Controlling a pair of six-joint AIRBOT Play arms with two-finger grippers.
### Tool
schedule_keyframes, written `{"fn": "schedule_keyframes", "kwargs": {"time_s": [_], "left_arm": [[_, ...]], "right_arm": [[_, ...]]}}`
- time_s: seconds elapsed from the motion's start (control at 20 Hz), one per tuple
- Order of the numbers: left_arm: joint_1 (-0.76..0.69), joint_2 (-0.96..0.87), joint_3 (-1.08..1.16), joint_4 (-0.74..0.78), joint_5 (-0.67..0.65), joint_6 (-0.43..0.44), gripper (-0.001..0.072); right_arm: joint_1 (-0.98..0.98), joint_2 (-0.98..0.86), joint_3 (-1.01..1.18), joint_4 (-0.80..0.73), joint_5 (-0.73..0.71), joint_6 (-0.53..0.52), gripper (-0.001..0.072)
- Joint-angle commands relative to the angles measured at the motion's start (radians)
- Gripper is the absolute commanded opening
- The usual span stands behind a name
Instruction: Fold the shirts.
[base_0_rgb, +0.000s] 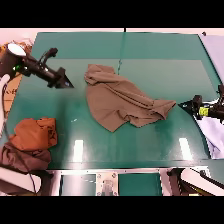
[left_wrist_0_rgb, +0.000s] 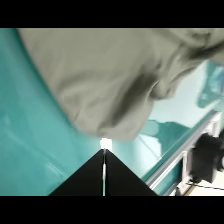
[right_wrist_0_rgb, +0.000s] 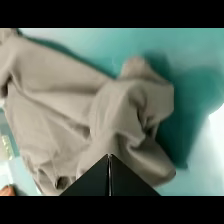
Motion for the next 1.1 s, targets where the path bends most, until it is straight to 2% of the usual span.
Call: {"fn": "schedule_keyframes", "kwargs": {"time_s": [0.0, 0.1, 0.15, 0.2, 0.3, 0.35, 0.5, 0.65, 0.7, 0.8, 0.95, 1.0, 1.05], "left_arm": [[-0.045, 0.262, -0.415, 0.056, 0.255, -0.004, 0.0027], [-0.045, 0.346, -0.627, -0.01, 0.466, -0.025, 0.0031], [-0.045, 0.353, -0.704, -0.064, 0.548, -0.018, 0.0232], [-0.048, 0.347, -0.757, -0.105, 0.603, -0.016, 0.049], [-0.088, 0.32, -0.813, -0.156, 0.689, 0.019, 0.0421], [-0.125, 0.3, -0.815, -0.178, 0.726, 0.037, 0.041], [-0.241, 0.249, -0.814, -0.287, 0.858, 0.095, 0.041], [-0.275, 0.2, -0.807, -0.378, 0.909, 0.13, 0.0409], [-0.275, 0.186, -0.807, -0.437, 0.919, 0.17, 0.0409], [-0.275, 0.159, -0.808, -0.554, 0.928, 0.257, 0.0409], [-0.275, 0.102, -0.807, -0.757, 0.913, 0.411, 0.0403], [-0.275, 0.085, -0.807, -0.799, 0.884, 0.457, 0.0152], [-0.275, 0.08, -0.806, -0.81, 0.863, 0.498, 0.0027]], "right_arm": [[0.001, 0.035, -0.066, -0.004, 0.023, 0.001, 0.0018], [0.021, 0.065, -0.107, -0.005, -0.022, -0.004, 0.0018], [0.044, 0.072, -0.113, -0.004, -0.047, -0.015, 0.0018], [0.06, 0.071, -0.113, 0.006, -0.051, -0.017, 0.0019], [0.074, 0.071, -0.113, 0.039, -0.051, -0.016, 0.0019], [0.08, 0.071, -0.113, 0.064, -0.054, -0.016, 0.002], [0.081, 0.071, -0.113, 0.132, -0.051, -0.016, 0.002], [0.084, 0.071, -0.113, 0.138, -0.051, -0.017, 0.002], [0.086, 0.071, -0.113, 0.137, -0.051, -0.017, 0.0021], [0.098, 0.071, -0.113, 0.137, -0.051, -0.017, 0.0142], [0.132, 0.071, -0.111, 0.1, -0.053, -0.029, 0.0155], [0.152, 0.071, -0.108, 0.069, -0.054, -0.033, 0.0127], [0.181, 0.071, -0.095, 0.034, -0.055, -0.047, 0.0021]]}}
